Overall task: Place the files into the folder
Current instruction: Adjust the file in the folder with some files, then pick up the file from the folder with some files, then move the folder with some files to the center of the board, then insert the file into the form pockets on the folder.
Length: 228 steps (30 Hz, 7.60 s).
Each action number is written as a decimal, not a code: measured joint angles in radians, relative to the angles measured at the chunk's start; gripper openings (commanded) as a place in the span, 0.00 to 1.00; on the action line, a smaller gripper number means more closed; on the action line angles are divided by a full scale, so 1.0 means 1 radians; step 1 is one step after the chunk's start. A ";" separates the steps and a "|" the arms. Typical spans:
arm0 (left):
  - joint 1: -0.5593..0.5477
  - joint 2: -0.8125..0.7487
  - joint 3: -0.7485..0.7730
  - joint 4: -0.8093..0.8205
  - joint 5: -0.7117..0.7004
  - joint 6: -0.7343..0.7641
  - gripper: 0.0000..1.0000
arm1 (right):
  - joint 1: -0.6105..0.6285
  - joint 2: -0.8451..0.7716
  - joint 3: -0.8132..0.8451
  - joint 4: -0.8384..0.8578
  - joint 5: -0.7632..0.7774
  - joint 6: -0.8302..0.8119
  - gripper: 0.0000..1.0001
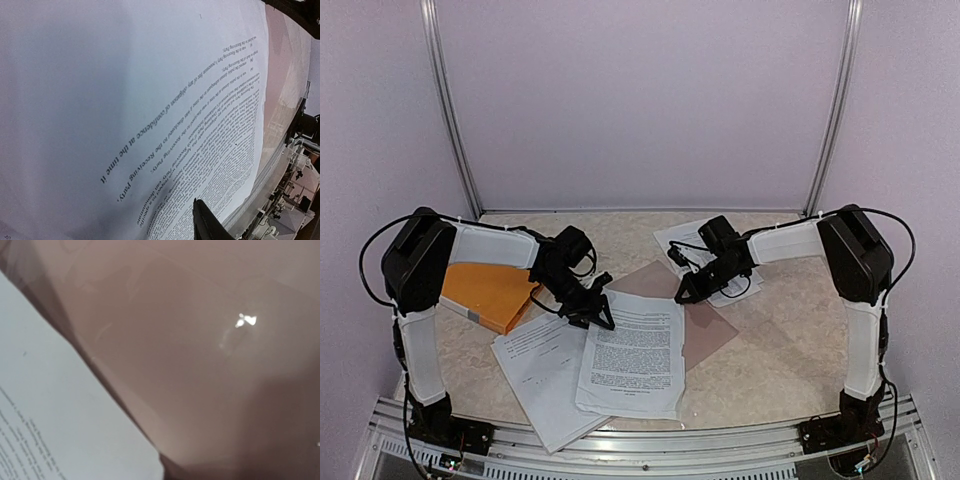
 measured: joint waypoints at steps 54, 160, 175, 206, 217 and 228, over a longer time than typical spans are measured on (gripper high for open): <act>0.011 0.000 -0.006 0.006 0.009 -0.023 0.23 | 0.032 -0.105 -0.062 -0.064 0.088 0.011 0.00; -0.013 -0.354 -0.338 -0.076 -0.185 -0.312 0.00 | 0.035 -0.013 0.081 -0.188 0.291 -0.127 0.69; -0.023 -0.530 -0.342 -0.209 -0.173 -0.378 0.00 | 0.208 -0.123 0.013 -0.168 0.361 -0.270 0.91; -0.022 -0.594 -0.393 -0.264 -0.183 -0.409 0.00 | 0.287 0.060 0.183 -0.182 0.317 -0.449 0.89; -0.018 -0.595 -0.393 -0.264 -0.183 -0.408 0.00 | 0.286 0.088 0.214 -0.182 0.288 -0.467 0.65; -0.016 -0.595 -0.393 -0.263 -0.183 -0.407 0.00 | 0.273 0.092 0.214 -0.180 0.268 -0.463 0.45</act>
